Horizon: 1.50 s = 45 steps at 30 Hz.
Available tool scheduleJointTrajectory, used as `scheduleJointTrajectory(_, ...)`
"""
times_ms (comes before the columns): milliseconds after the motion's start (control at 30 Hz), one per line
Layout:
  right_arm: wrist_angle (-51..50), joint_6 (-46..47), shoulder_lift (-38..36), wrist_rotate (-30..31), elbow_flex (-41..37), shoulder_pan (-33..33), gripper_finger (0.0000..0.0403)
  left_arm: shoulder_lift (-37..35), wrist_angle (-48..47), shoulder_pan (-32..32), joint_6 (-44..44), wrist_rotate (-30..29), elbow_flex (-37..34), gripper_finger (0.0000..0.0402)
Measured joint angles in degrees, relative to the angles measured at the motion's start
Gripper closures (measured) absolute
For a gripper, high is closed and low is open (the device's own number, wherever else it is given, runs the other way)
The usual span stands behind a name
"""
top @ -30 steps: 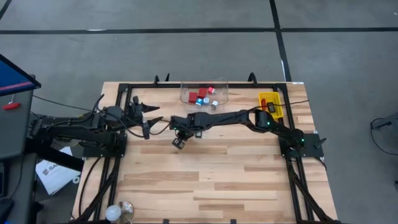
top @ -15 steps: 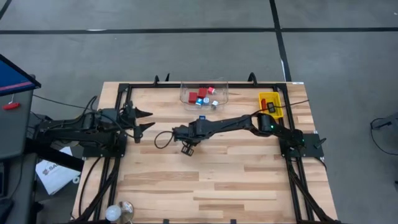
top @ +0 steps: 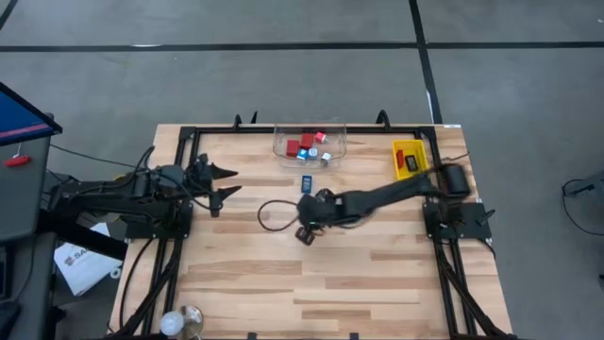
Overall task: Pick & Place Office items
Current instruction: Put the red digital clock into the yellow bin
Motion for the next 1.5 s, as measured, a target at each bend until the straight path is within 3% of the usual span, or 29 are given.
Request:
scheduleJointTrajectory(100, 9.8, 3.2, -7.9, 2.1, -7.2, 1.9, 0.0398, 1.7, 2.8, 0.0, 0.0, 0.2, 0.0, 0.0192)
scheduleJointTrajectory(300, 9.9, 4.4, -15.6, 7.1, -12.4, 6.5, 0.0333, 5.2, 6.0, 0.0, 0.4, 3.4, 0.0, 0.0192)
scheduleJointTrajectory(567, 6.4, -10.2, -13.2, 9.9, -12.6, 6.5, 0.0178, 6.4, 7.3, 0.0, 1.7, 5.6, 0.0, 0.0192)
scheduleJointTrajectory(700, 4.7, -16.0, -12.0, 5.2, -12.6, 3.3, 0.0129, 5.7, 7.3, 0.0, 2.1, 5.6, 0.0, 0.0192)
scheduleJointTrajectory(767, 4.6, -19.7, -12.0, 1.7, -12.6, 1.5, 0.012, 5.6, 7.3, 0.0, 2.2, 5.6, 0.0, 0.0192)
scheduleJointTrajectory(933, 4.7, -31.8, -12.0, -0.4, -12.3, -0.7, 0.0117, 5.6, 7.3, 0.0, 2.6, 5.6, 0.0, 0.0192)
scheduleJointTrajectory(1133, 5.6, -43.3, -10.8, -8.9, -12.2, -1.7, 0.0117, 5.6, 7.3, 0.0, 2.8, 7.1, 0.0, 0.0192)
scheduleJointTrajectory(1233, 9.4, -45.5, -9.0, -9.5, -11.8, -1.6, 0.0117, 5.6, 7.3, 0.0, 2.8, 7.1, 0.0, 0.0192)
scheduleJointTrajectory(1500, 7.4, -50.1, -2.0, -9.7, -10.5, -0.9, 0.0117, 5.6, 7.7, 0.0, 2.8, 7.1, 0.0, 0.0192)
